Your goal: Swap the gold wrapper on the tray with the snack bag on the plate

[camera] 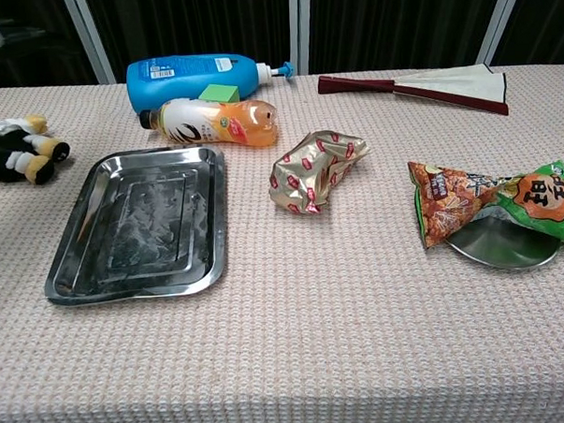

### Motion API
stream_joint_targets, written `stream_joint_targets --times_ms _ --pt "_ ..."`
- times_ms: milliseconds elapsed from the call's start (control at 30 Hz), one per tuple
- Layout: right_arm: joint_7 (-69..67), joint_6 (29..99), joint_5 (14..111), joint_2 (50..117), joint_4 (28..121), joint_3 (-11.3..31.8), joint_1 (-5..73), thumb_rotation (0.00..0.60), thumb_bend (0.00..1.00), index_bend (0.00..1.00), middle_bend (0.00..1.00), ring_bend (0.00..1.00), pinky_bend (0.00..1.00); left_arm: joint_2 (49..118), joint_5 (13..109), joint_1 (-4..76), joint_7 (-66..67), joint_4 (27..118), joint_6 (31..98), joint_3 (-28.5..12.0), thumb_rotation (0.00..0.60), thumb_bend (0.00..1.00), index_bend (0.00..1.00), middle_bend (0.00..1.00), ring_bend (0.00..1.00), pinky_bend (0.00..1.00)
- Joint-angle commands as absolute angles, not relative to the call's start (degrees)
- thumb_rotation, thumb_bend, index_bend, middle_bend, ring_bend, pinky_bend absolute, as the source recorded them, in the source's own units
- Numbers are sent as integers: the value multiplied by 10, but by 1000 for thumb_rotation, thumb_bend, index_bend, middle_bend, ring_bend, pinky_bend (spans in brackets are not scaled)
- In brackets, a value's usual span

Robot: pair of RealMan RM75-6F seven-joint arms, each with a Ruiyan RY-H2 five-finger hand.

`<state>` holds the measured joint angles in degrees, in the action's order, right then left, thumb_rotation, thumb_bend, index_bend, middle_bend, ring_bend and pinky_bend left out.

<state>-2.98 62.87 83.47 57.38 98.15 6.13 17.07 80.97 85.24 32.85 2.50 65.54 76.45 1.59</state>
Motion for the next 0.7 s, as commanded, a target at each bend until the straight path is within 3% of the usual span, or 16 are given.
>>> stream_joint_targets --times_ms 33,200,433,700 --pt "35 575 816 579 1011 66 213 600 5 0 0 0 0 760 811 247 40 717 815 29 600 69 119 164 133 232" --pt "106 522 772 610 1017 62 249 600 3 0 0 0 0 751 803 195 31 755 852 33 600 60 121 177 132 229" --pt "226 528 711 691 994 55 273 600 5 0 7 0 0 748 803 142 12 790 896 27 600 60 136 179 132 231" --pt "295 576 685 777 941 54 281 600 38 43 160 0 0 746 819 97 -19 799 930 28 600 58 136 187 132 228"
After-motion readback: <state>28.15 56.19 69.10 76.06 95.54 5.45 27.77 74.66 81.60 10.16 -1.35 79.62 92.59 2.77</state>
